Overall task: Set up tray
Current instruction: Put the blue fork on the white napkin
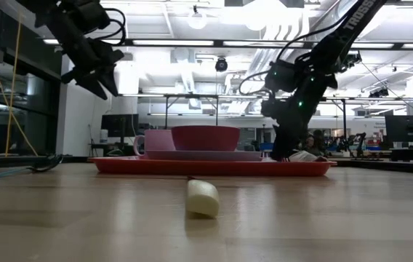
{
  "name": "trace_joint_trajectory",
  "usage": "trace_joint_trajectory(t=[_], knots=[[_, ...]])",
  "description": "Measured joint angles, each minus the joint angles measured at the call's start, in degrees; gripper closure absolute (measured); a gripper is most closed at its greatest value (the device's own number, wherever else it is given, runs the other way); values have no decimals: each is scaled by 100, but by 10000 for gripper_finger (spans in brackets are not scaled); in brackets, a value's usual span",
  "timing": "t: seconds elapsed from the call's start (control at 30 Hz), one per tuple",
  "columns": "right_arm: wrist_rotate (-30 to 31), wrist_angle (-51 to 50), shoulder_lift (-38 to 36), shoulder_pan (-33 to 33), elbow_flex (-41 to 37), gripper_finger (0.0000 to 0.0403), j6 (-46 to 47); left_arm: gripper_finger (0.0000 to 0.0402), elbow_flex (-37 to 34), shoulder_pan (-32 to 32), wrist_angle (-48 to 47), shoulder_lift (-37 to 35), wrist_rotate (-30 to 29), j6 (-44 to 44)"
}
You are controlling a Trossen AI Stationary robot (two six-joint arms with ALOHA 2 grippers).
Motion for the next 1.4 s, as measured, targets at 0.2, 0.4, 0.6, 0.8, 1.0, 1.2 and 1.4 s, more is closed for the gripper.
trace_joint_trajectory(t=[0.2, 0.4, 0.6, 0.8, 1.0, 1.2, 1.4], knots=[[-75, 80, 190, 39, 0, 269, 65, 181, -5, 1, -17, 0, -3, 0], [-200, 293, 444, 136, 26, 269, 107, 181, -5, 1, -17, 0, -3, 59], [-245, 326, 499, 260, 75, 269, 20, 181, -5, 1, -15, 0, -3, 105], [-481, 341, 507, 253, 114, 269, -96, 181, -5, 1, -9, 0, -3, 105], [-630, 331, 510, 264, 111, 269, -128, 181, -5, 1, -5, 2, -5, 105], [-743, 324, 512, 264, 110, 269, -163, 181, -5, 1, -4, 2, -5, 105], [-752, 357, 512, 253, 107, 269, -262, 181, -5, 1, 6, 2, -7, 105]])
